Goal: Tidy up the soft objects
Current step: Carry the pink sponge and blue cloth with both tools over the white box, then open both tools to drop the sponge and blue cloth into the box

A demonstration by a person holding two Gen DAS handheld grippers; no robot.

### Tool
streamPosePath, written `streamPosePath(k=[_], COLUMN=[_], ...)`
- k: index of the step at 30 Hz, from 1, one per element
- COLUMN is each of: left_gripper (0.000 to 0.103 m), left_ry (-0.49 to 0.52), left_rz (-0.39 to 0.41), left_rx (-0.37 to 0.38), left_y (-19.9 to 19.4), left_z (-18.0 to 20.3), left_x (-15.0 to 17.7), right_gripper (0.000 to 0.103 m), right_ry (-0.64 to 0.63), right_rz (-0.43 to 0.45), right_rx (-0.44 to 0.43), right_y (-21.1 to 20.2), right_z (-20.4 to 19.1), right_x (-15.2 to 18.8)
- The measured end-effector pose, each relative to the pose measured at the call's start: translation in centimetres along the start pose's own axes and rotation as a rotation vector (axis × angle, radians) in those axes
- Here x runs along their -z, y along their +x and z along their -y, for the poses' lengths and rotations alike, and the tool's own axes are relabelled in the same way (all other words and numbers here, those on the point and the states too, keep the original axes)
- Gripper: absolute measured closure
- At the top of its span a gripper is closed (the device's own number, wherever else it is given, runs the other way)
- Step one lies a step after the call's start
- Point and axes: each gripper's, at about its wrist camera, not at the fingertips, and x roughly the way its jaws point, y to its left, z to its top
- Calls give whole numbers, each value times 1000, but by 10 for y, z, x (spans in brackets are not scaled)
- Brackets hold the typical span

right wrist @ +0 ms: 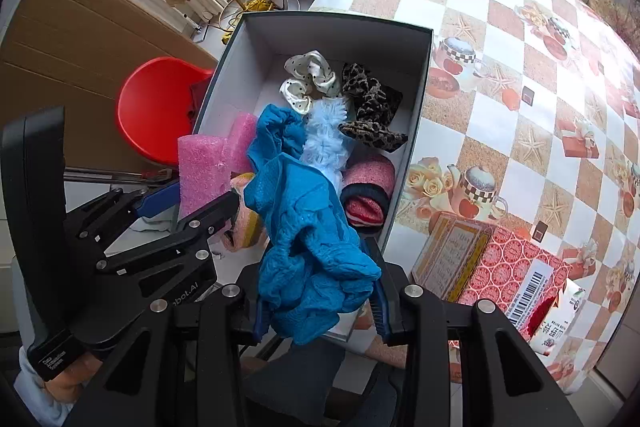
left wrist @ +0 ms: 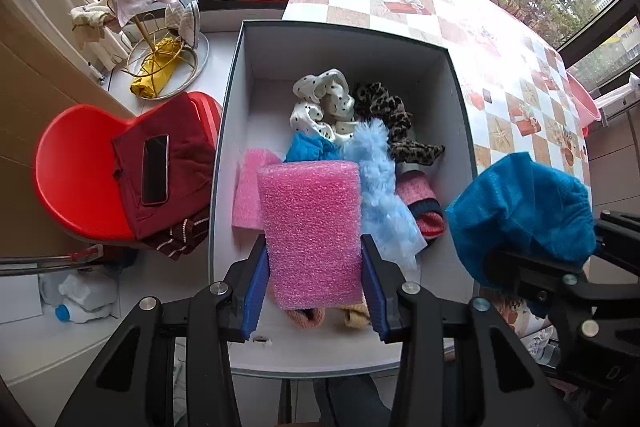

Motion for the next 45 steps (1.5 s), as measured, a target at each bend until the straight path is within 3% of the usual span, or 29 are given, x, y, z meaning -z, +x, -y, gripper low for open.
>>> streamPosePath(k=[18, 37, 38, 39, 40, 42, 44, 45], left_gripper=[57, 56, 50, 34, 24, 20, 20, 20], left_ry=[-1, -13, -13, -8, -2, 9, -1, -12], left_rz=[32, -5, 4, 14, 22, -12, -89, -98], left_rx=[-29, -16, -29, -40, -47, -67, -52, -28], left_y=[11, 27, 26, 25, 24, 26, 36, 39], left_z=[-4, 0, 1, 1, 2, 2, -1, -4], left_x=[-58, -57, -57, -56, -55, -53, -55, -54], right_gripper=[62, 62, 62, 62, 59, 45, 5, 4], right_ry=[37, 57, 56, 54, 48, 40, 37, 39], right_rz=[46, 18, 17, 15, 9, 3, 1, 5], right_rx=[15, 26, 28, 27, 21, 15, 23, 23], right_y=[2, 20, 21, 21, 22, 21, 18, 16], right_z=[9, 20, 20, 20, 19, 19, 19, 19], right_x=[-62, -71, -72, -72, -73, -73, -71, -70])
